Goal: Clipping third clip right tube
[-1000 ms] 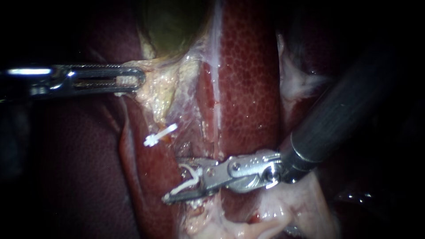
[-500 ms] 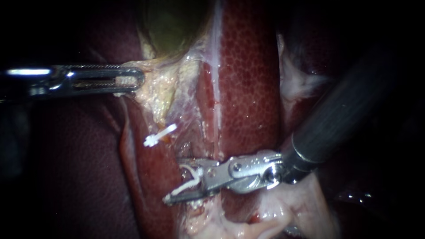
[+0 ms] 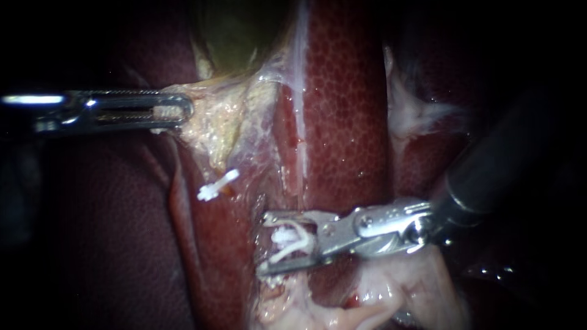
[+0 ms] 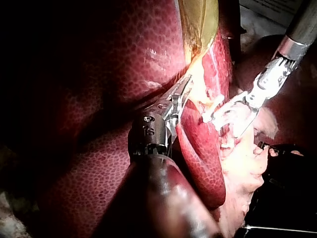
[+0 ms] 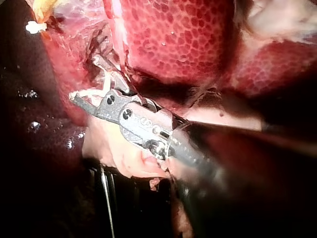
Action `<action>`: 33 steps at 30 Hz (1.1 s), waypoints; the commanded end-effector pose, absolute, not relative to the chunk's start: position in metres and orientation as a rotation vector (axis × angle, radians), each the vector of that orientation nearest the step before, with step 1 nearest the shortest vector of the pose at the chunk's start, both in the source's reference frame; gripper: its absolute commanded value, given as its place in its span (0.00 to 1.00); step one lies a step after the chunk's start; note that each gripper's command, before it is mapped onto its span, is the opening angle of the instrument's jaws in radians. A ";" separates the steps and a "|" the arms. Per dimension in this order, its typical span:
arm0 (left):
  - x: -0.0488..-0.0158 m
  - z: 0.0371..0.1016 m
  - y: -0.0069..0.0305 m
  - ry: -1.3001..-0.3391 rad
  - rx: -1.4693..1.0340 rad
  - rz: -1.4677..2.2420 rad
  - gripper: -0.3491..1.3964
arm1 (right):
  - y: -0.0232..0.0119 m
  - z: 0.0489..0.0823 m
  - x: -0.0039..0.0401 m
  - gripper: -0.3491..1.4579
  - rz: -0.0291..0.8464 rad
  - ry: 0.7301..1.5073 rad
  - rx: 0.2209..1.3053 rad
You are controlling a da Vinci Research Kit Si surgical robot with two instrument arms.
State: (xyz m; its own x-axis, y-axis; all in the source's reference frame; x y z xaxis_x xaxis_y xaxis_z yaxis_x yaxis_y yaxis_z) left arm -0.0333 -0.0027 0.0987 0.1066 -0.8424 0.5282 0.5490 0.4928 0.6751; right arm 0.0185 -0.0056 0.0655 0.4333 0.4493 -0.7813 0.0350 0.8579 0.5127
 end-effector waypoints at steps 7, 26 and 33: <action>-0.0331 0.0987 -0.0027 -1.030 0.348 -1.054 0.10 | -0.0039 0.0635 0.0155 0.52 0.285 1.105 0.483; -0.0329 0.0986 -0.0026 -1.030 0.349 -1.053 0.10 | -0.0026 0.0648 0.0137 0.52 0.400 1.080 0.537; -0.0330 0.0986 -0.0026 -1.030 0.349 -1.053 0.10 | -0.0019 0.0658 0.0140 0.51 0.523 1.087 0.653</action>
State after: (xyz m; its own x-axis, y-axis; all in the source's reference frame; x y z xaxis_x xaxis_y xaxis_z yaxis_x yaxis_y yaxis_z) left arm -0.0329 -0.0026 0.0986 0.1075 -0.8424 0.5280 0.5460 0.4938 0.6768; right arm 0.0141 -0.0019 0.0659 0.3752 0.6848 -0.6248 -0.0764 0.6945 0.7154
